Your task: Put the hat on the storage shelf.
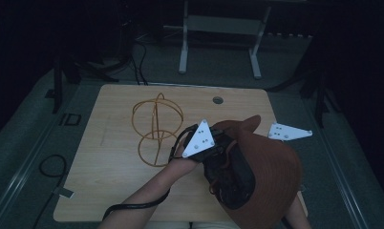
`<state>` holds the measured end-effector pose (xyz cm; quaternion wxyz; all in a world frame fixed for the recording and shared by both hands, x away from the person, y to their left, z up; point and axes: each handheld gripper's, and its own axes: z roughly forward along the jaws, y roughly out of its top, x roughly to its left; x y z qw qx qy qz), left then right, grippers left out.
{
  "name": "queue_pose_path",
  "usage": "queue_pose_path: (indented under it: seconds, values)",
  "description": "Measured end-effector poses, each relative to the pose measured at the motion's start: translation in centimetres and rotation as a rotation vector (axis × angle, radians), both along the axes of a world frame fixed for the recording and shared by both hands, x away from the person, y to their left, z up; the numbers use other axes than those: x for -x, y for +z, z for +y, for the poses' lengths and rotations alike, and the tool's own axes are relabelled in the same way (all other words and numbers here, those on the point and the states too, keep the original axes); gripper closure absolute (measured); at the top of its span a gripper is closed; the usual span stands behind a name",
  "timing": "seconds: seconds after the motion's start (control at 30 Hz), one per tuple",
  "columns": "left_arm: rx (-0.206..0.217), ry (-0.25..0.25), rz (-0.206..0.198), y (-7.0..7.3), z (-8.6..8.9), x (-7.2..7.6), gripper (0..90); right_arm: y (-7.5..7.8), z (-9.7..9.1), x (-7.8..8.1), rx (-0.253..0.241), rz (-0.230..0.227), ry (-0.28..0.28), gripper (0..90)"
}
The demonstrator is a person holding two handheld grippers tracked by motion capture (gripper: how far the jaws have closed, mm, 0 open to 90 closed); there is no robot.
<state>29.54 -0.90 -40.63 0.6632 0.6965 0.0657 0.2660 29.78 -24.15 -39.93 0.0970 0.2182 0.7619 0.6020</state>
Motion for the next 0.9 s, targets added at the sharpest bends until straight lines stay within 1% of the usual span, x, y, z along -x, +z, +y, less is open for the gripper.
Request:
queue_pose_path:
  seconds: [0.07, 0.17, 0.27, 0.33, 0.37, 0.43, 0.47, 0.53, 0.57, 0.6, 0.63, 0.67, 0.73, 0.8, 0.9]
  values:
    - [0.007, -0.012, 0.001, 0.1, 0.2, 0.0, 85.5, 0.1, 0.2, 0.2, 0.001, -0.006, -0.011, 88.3]
    - [0.009, -0.023, -0.001, 0.5, 0.5, 0.1, 84.6, 0.4, 0.2, 0.5, 0.003, -0.016, -0.007, 88.7]
    - [0.004, -0.021, 0.001, 0.9, 0.7, 0.2, 79.3, 0.7, 0.3, 0.9, 0.005, -0.031, -0.005, 88.9]
    - [0.008, -0.015, 0.003, 1.1, 0.8, 0.2, 71.9, 0.8, 0.2, 1.1, 0.0, -0.031, 0.005, 88.9]
    - [0.006, -0.008, 0.003, 1.2, 0.9, 0.3, 70.0, 0.8, 0.1, 1.1, -0.007, -0.033, 0.002, 88.9]
    - [0.008, 0.006, -0.008, 1.2, 0.9, 0.5, 66.0, 0.9, -0.1, 1.1, -0.015, -0.037, -0.001, 88.9]
    - [0.011, 0.01, 0.001, 1.3, 1.0, 0.5, 61.9, 0.9, -0.3, 1.0, -0.025, -0.032, 0.001, 88.9]
    - [0.028, 0.006, 0.032, 1.4, 1.4, 0.4, 58.3, 1.0, -0.6, 0.9, -0.037, -0.036, -0.004, 88.9]
    - [0.032, 0.011, 0.046, 1.5, 1.6, 0.3, 53.4, 1.1, -0.8, 0.9, -0.041, -0.035, -0.014, 89.0]
    - [0.027, 0.01, 0.057, 1.5, 1.8, 0.3, 52.4, 1.2, -1.0, 0.9, -0.048, -0.036, -0.019, 89.0]
    - [0.024, 0.017, 0.057, 1.5, 2.1, 0.3, 51.9, 1.4, -1.2, 0.9, -0.055, -0.037, -0.025, 89.0]
    - [0.022, 0.023, 0.058, 1.5, 2.4, 0.4, 48.2, 1.6, -1.5, 0.9, -0.061, -0.042, -0.034, 89.0]
    - [0.01, 0.02, 0.087, 1.3, 3.0, 0.5, 46.9, 1.9, -2.0, 0.8, -0.068, -0.048, -0.051, 88.9]
    - [-0.011, 0.023, 0.104, 1.0, 3.6, 0.7, 45.9, 2.2, -2.4, 0.7, -0.075, -0.058, -0.075, 88.9]
    - [-0.039, 0.026, 0.14, 0.0, 4.6, 1.3, 44.7, 2.7, -3.0, 0.6, -0.076, -0.074, -0.109, 88.9]
